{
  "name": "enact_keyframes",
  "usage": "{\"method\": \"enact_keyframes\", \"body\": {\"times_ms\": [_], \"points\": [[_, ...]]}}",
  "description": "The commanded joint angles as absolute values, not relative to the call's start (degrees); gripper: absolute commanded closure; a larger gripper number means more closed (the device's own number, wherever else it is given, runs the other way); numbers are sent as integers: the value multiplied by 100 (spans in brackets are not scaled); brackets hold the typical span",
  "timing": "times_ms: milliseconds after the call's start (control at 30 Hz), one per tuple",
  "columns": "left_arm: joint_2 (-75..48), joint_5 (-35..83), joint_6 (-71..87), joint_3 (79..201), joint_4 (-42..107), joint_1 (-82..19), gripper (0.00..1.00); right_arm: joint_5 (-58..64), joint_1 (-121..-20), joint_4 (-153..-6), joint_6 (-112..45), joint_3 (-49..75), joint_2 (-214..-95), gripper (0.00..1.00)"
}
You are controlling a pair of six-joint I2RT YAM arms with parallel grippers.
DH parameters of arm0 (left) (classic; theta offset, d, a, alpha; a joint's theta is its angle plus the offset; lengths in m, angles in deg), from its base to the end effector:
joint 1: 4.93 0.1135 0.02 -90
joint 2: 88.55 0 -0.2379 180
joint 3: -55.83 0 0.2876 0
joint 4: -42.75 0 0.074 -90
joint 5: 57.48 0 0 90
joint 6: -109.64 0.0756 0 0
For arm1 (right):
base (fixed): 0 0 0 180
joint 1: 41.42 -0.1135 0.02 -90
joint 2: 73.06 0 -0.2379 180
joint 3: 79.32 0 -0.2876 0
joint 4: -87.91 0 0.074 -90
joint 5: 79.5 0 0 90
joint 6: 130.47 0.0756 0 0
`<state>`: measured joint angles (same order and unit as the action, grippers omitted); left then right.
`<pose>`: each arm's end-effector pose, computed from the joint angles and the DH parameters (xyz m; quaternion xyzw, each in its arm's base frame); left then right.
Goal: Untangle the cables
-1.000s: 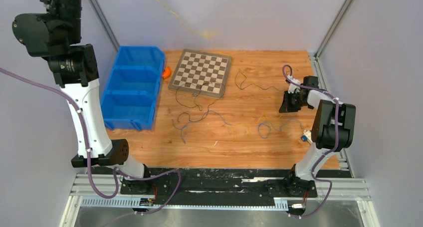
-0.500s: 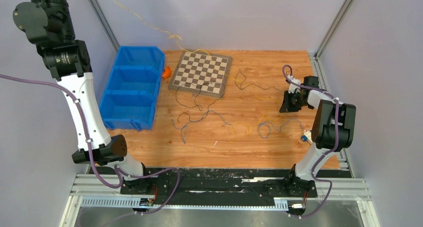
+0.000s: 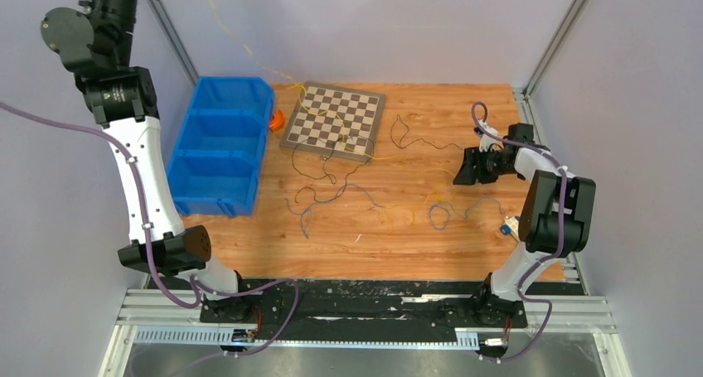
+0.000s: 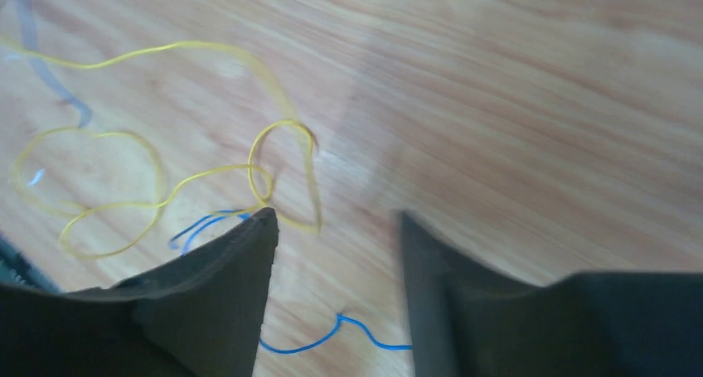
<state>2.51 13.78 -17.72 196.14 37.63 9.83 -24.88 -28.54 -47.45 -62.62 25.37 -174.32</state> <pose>0.3124 0.0572 0.6706 -0.0342 0.4113 -0.2403 0.8786 0.3706 -0.0398 0.0930 -0.1269 0.9319 0.2373 0.2433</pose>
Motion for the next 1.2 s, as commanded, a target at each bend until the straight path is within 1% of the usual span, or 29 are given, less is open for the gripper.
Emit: {"method": "enact_keyframes", "body": {"times_ms": [0, 67, 167, 233, 367, 500, 633, 767, 800, 867, 900, 1000, 1067, 1167], "points": [[93, -781, -3340, 18800, 4970, 390, 100, -4208, -3002, -4318, -6534, 1907, -16730, 36], [36, -1101, -3310, 18606, 5147, -40, 100, -4535, -3170, -4274, -6429, 1619, -16502, 25], [146, -1391, -3266, 18722, 5078, -693, 100, -4671, -3589, -4408, -6187, 1185, -16279, 13], [302, -1481, -3337, 18916, 5037, -992, 100, -4686, -3937, -4547, -5993, 907, -16213, 8], [584, -1526, -3407, 19246, 5025, -1398, 100, -4752, -4748, -4966, -5426, 537, -16263, 1], [753, -1373, -3421, 19422, 5123, -1598, 100, -4729, -5492, -5819, -4816, 719, -16346, 0], [929, -1249, -3473, 19604, 5242, -1710, 100, -4363, -6198, -7382, -4153, 1364, -16320, 0], [1009, -1159, -3468, 19689, 5271, -1793, 100, -3947, -6711, -8029, -4082, 1259, -16862, 0], [1016, -1150, -3468, 19690, 5280, -1811, 100, -3700, -6804, -8260, -3910, 1234, -17009, 0], [1027, -1122, -3467, 19690, 5293, -1819, 100, -3658, -6910, -8672, -3635, 1137, -17320, 0], [1024, -1106, -3445, 19690, 5289, -1820, 100, -3729, -6928, -8901, -3432, 1104, -17450, 5], [998, -1034, -3307, 19683, 5151, -1816, 100, -3920, -7007, -9232, -3034, 1008, -17760, 28], [961, -937, -3196, 19661, 5058, -1794, 100, -3951, -7044, -9305, -3021, 1036, -17867, 47], [938, -821, -3172, 19615, 4984, -1732, 100, -3951, -7056, -9366, -3070, 1124, -17935, 59]]}}
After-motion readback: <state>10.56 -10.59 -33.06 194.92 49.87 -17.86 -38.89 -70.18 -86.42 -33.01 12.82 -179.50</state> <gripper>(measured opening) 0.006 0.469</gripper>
